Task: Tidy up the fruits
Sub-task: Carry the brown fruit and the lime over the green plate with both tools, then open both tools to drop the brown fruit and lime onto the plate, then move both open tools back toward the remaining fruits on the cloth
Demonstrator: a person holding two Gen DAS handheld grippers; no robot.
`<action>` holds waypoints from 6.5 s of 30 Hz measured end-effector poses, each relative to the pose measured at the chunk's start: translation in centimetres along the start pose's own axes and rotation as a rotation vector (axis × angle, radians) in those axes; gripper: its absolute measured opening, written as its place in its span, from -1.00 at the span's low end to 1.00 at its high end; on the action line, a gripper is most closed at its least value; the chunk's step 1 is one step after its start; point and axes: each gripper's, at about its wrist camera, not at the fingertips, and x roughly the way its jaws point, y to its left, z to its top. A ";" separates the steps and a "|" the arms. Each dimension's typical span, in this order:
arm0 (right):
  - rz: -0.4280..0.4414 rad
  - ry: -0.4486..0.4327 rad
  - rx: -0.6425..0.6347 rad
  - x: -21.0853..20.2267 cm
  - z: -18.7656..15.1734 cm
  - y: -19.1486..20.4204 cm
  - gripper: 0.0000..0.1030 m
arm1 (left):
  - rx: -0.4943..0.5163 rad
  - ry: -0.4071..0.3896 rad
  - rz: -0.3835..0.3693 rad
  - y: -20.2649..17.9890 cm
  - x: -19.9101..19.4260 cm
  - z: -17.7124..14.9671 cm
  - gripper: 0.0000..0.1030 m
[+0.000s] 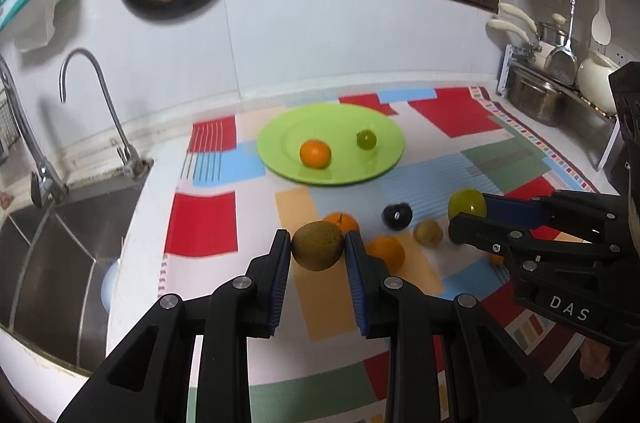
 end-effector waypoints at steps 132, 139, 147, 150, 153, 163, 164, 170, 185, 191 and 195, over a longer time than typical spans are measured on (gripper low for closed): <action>-0.021 -0.054 0.035 6.3 14.1 -6.0 -0.27 | -0.062 -0.049 0.003 2.7 7.9 13.2 0.56; -0.051 -0.087 0.033 2.5 11.8 -4.7 -0.07 | -0.052 -0.070 0.000 1.7 4.4 11.3 0.60; -0.089 -0.089 0.043 -0.5 9.0 -4.0 -0.06 | -0.041 -0.059 -0.011 0.5 2.1 8.9 0.63; -0.101 -0.076 0.064 -1.2 7.9 -4.0 -0.03 | -0.034 -0.052 -0.016 0.1 1.5 8.0 0.63; -0.112 -0.062 0.084 -1.6 6.8 -4.1 -0.01 | -0.026 -0.045 -0.016 -0.3 1.1 7.0 0.63; -0.145 -0.010 0.122 -2.5 3.6 -4.2 -0.01 | -0.007 -0.018 -0.032 -1.3 0.3 4.2 0.63; -0.147 -0.007 0.123 -2.6 3.4 -4.2 -0.01 | -0.005 -0.015 -0.033 -1.3 0.3 4.0 0.63; -0.166 0.018 0.146 -2.8 1.7 -4.2 -0.01 | -0.002 -0.002 -0.043 -1.7 0.4 2.4 0.63; -0.187 0.089 0.202 -1.8 -2.5 -4.5 -0.01 | 0.036 0.034 -0.060 -2.8 2.1 -0.5 0.62; -0.199 0.108 0.219 -1.2 -3.7 -5.1 -0.01 | 0.051 0.056 -0.071 -3.5 3.3 -1.2 0.49; -0.199 0.127 0.232 -0.6 -4.4 -5.3 -0.01 | 0.056 0.072 -0.079 -3.8 4.2 -1.6 0.39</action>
